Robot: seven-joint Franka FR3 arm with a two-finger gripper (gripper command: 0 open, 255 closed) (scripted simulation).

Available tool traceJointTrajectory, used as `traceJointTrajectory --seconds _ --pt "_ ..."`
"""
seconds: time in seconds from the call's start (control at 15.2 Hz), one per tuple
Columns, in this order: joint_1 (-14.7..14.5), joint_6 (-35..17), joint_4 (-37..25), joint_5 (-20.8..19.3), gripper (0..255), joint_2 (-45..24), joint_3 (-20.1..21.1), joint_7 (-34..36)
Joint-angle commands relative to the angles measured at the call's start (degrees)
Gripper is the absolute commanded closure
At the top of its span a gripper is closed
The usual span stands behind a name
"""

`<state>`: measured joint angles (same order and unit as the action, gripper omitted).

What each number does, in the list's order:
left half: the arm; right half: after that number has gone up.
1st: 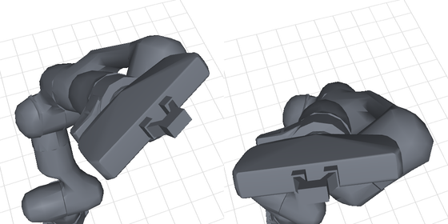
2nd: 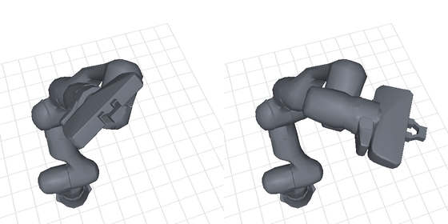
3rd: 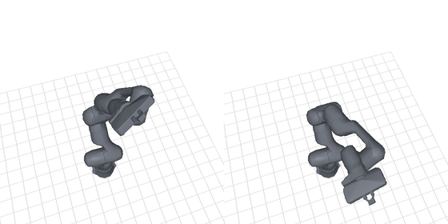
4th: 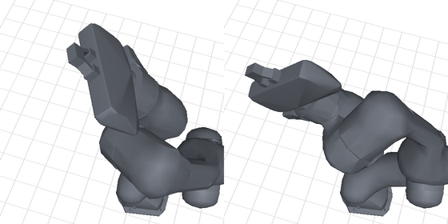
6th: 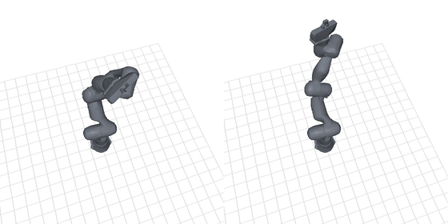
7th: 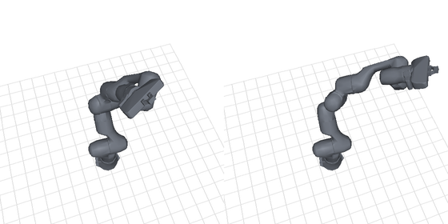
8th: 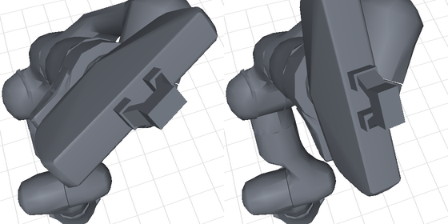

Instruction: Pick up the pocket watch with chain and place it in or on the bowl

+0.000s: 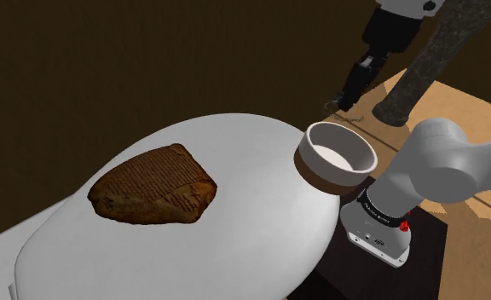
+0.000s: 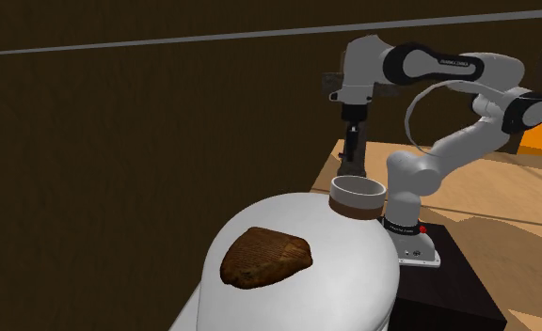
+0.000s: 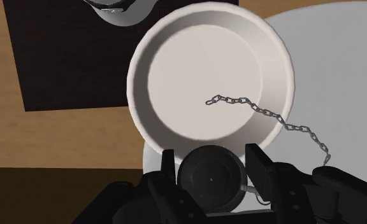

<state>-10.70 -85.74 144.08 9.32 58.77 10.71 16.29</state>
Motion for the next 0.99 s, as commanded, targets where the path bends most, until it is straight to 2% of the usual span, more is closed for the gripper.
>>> traceJointTrajectory --seconds 0.0,0.07,0.92 --pt "-0.8 3.0 2.1 0.2 255 5.0 -0.4 0.3" --pt "-1.0 4.2 2.6 0.1 255 6.7 -0.6 0.4" --pt "-2.1 -3.3 14.2 1.9 255 10.8 1.1 0.2"
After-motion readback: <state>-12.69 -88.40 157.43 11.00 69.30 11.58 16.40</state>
